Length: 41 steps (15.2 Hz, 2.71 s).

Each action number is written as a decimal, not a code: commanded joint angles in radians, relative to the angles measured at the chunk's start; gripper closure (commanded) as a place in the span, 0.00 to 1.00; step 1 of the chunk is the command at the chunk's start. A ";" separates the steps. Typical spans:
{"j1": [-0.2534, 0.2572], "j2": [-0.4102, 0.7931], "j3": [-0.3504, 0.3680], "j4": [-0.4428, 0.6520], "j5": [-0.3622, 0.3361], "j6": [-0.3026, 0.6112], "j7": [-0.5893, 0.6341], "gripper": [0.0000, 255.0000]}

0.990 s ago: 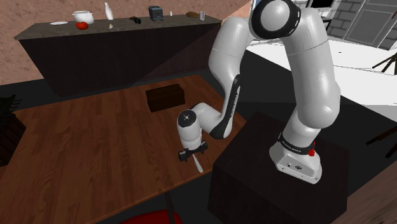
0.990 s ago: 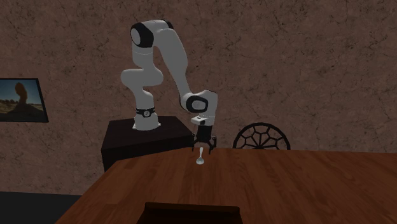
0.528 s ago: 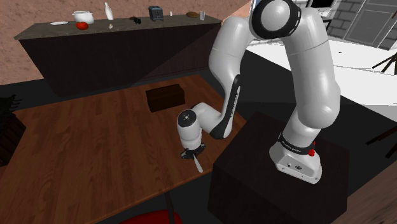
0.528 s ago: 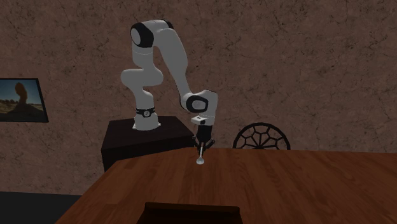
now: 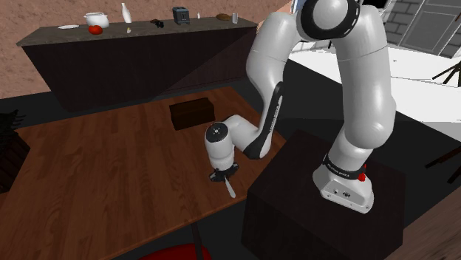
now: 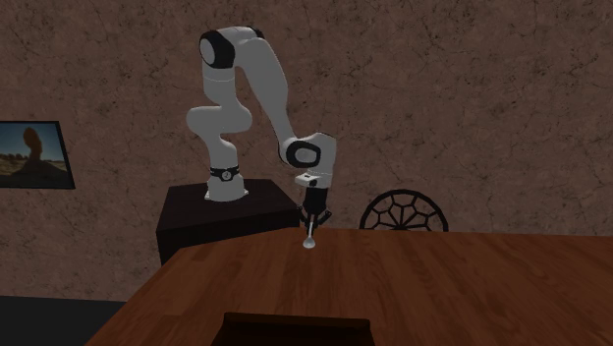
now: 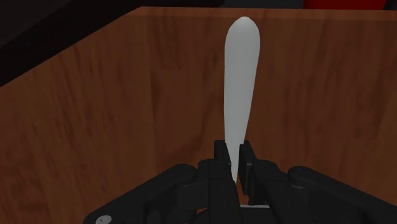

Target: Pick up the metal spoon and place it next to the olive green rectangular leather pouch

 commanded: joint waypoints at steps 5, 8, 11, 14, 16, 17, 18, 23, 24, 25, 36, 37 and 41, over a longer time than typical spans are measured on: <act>-0.057 -0.092 0.075 -0.040 0.108 -0.025 -0.084 1.00; -0.088 -0.140 0.116 -0.058 0.169 -0.038 -0.130 1.00; -0.119 -0.190 0.159 -0.073 0.234 -0.051 -0.180 1.00; -0.151 -0.241 0.202 -0.086 0.304 -0.065 -0.234 1.00; -0.172 -0.276 0.231 -0.093 0.354 -0.075 -0.272 1.00; -0.182 -0.294 0.245 -0.097 0.380 -0.080 -0.291 1.00; -0.192 -0.313 0.259 -0.100 0.407 -0.085 -0.312 1.00; -0.235 -0.411 0.321 -0.111 0.550 -0.114 -0.421 1.00; -0.241 -0.431 0.331 -0.113 0.581 -0.121 -0.444 1.00; -0.245 -0.452 0.340 -0.114 0.611 -0.128 -0.468 1.00; -0.222 -0.664 0.340 -0.097 0.894 -0.243 -0.694 1.00; -0.218 -0.678 0.335 -0.094 0.909 -0.254 -0.707 1.00; -0.272 -0.668 0.271 -0.099 0.877 -0.228 -0.798 1.00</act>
